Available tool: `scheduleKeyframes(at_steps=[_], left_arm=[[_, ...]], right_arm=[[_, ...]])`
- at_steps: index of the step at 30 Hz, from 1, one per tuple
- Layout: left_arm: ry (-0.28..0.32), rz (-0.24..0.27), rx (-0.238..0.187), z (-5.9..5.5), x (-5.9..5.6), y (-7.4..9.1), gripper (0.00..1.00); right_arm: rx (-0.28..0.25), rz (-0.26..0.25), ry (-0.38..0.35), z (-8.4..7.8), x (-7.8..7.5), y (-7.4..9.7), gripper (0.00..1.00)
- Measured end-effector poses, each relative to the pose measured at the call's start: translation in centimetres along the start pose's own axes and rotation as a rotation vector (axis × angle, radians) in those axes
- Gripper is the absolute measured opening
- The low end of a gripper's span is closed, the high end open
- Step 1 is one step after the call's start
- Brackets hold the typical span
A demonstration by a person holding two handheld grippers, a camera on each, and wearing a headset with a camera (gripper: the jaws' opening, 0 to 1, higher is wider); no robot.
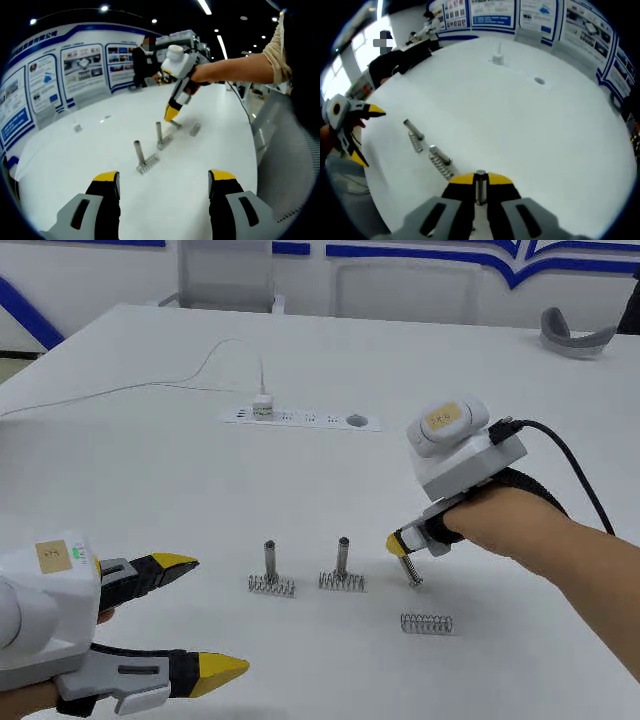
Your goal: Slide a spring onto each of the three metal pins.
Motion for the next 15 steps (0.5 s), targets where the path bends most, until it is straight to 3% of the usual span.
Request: scheduleKeyframes(at_steps=[15], left_arm=[[-0.004,0.003,0.005,0.1,0.1,0.2,0.73]], right_arm=[[-0.048,0.003,-0.012,-1.3,-0.2,1.7,0.09]])
Point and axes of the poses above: the centre of the closed fingertips' face, and the gripper's own axes: y roughly backward along the fingers, x roughly to its left, z roughly out of its top, the point moved 7 cm from there along y, roughly backward along the fingers, and after that the axes turned 8 degrees about -z, right-handed, at the moved point
